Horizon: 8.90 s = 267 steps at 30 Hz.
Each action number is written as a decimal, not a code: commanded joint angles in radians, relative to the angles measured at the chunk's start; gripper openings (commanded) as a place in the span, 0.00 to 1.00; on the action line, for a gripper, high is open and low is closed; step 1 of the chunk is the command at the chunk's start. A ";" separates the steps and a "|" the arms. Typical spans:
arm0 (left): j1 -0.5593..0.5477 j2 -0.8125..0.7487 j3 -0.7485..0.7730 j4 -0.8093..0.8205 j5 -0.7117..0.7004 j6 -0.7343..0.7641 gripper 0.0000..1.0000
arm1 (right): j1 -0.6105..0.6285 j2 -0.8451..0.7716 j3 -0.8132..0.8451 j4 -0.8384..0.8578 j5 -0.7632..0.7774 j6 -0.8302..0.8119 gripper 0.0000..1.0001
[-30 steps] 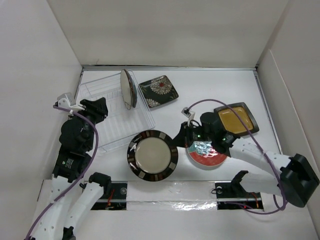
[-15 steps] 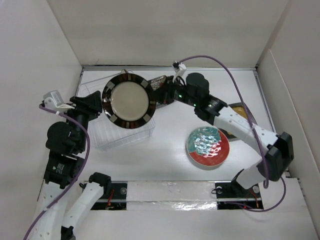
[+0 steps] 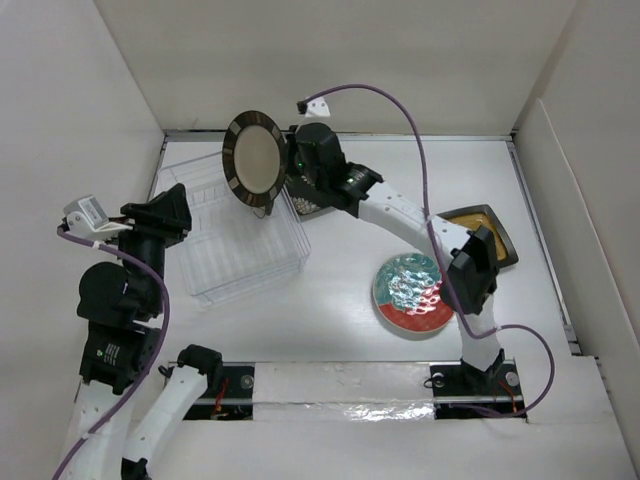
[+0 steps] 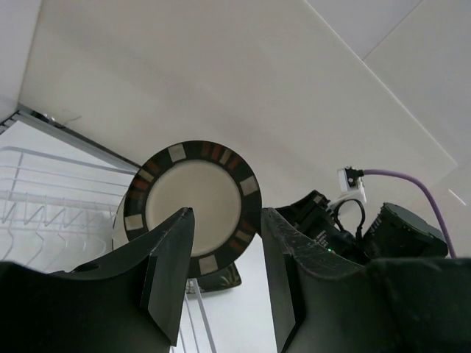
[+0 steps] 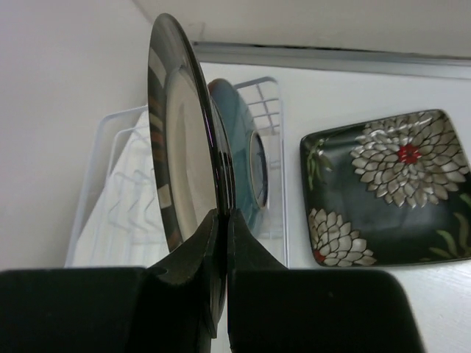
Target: Load the plates into the dish rack
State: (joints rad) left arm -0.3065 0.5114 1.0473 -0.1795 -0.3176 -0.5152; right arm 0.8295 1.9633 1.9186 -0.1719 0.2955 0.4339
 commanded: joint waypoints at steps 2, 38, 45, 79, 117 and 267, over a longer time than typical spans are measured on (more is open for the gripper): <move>-0.003 -0.025 -0.024 0.051 -0.032 0.024 0.39 | 0.089 0.064 0.284 0.141 0.278 -0.098 0.00; -0.031 0.006 -0.059 0.057 -0.023 0.024 0.39 | 0.281 0.465 0.424 0.296 0.706 -0.350 0.00; -0.031 0.010 -0.067 0.063 -0.003 0.023 0.39 | 0.281 0.387 0.312 0.288 0.613 -0.267 0.32; 0.009 0.094 -0.089 0.068 0.069 0.029 0.24 | -0.296 -0.052 -0.800 0.724 -0.137 0.522 0.59; 0.009 0.088 -0.096 0.077 0.064 0.037 0.26 | -0.323 0.142 -0.725 0.835 -0.148 0.806 0.00; -0.075 0.453 -0.052 -0.178 -0.018 -0.042 0.59 | 0.310 -0.204 -0.796 1.148 0.413 -0.226 0.95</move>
State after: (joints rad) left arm -0.3466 0.9623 0.9913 -0.3752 -0.3691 -0.6022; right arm 1.1709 1.8496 1.1595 0.9112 0.7498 0.1326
